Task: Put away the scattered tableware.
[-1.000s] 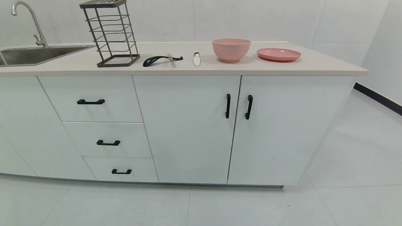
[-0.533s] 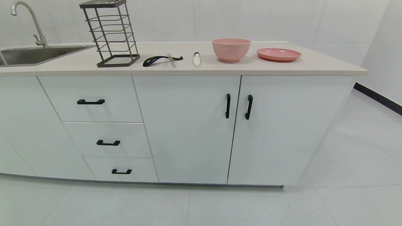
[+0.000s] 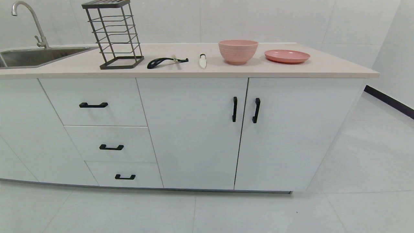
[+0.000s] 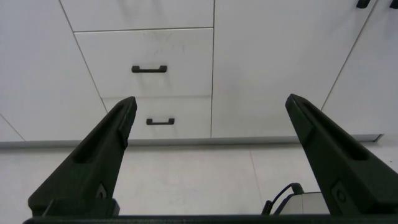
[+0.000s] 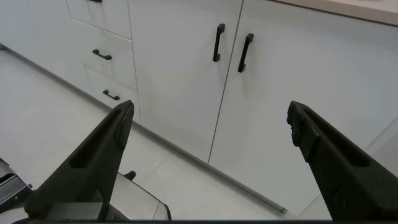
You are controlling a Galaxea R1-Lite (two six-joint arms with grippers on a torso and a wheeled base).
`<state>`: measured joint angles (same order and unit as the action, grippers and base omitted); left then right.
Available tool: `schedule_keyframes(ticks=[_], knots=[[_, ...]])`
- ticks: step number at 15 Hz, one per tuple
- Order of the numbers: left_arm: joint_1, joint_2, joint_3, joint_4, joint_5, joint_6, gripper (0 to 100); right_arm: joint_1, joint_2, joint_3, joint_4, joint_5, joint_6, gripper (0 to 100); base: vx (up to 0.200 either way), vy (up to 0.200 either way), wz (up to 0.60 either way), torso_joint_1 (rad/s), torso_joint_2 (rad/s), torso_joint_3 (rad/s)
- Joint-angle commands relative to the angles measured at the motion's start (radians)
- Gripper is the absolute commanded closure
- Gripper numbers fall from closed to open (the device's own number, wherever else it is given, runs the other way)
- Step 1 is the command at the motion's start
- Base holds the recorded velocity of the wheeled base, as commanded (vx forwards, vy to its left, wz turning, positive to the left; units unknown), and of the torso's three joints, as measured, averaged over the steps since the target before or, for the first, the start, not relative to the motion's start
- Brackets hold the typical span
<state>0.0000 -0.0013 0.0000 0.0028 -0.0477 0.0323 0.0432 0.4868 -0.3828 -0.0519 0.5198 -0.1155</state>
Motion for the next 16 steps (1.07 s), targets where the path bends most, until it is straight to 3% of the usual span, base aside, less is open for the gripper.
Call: schedule_keyframes(ticks=[1,4,6,9,16], knots=[[0.000,0.001,0.000,0.000,0.000,0.000,0,0.053,0.251,0.030,-0.144,0.002,-0.016,0,0.000,0.000,0.00,0.000,0.00,0.000],[-0.002,0.001,0.000,0.000,-0.003,0.004,0,0.067,0.389,0.105,-0.352,0.005,-0.030,0,0.000,0.000,0.00,0.000,0.00,0.000],[0.000,0.001,0.000,0.000,-0.014,0.009,0,0.103,0.420,0.114,-0.393,0.008,-0.030,0,0.000,0.000,0.00,0.000,0.00,0.000],[0.000,0.001,0.000,-0.003,-0.028,0.021,0,0.158,0.420,0.113,-0.394,0.006,-0.030,0,0.000,0.000,0.00,0.000,0.00,0.000],[0.002,0.001,0.000,-0.003,-0.024,-0.019,0,0.193,0.558,0.027,-0.439,-0.003,-0.030,0,0.000,0.000,0.00,0.000,0.00,0.000]])
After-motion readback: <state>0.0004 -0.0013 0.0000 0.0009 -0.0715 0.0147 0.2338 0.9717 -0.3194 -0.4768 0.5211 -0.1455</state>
